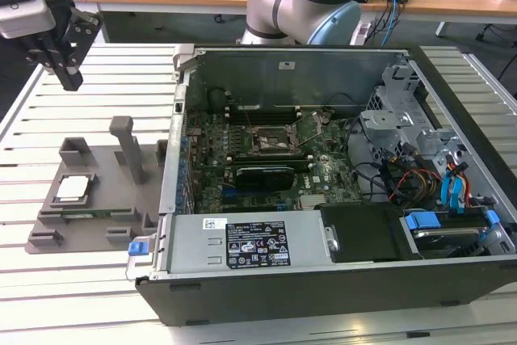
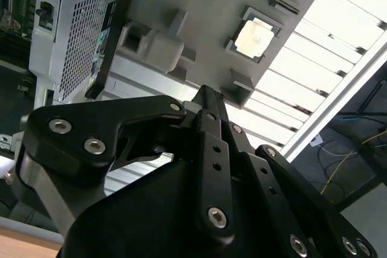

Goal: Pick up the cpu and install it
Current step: 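Reach for the cpu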

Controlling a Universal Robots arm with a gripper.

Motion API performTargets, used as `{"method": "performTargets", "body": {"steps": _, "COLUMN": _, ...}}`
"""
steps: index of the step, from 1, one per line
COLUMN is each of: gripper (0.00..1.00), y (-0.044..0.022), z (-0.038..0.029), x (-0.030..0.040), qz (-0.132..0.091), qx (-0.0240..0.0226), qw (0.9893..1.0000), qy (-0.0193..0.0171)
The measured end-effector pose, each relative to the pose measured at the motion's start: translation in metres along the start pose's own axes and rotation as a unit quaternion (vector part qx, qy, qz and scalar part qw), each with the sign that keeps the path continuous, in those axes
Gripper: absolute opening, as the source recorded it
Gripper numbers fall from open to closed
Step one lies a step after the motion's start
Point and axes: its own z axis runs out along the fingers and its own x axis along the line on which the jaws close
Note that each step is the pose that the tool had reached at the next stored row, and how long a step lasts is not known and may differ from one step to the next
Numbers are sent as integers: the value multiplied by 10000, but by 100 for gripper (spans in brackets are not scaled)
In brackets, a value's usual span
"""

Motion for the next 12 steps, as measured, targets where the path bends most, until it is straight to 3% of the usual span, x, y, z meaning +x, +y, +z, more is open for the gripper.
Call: {"method": "performTargets", "body": {"steps": 12, "gripper": 11, "y": -13, "z": -3, "x": 168, "qz": 0, "qx": 0, "qw": 10000, "qy": 0}}
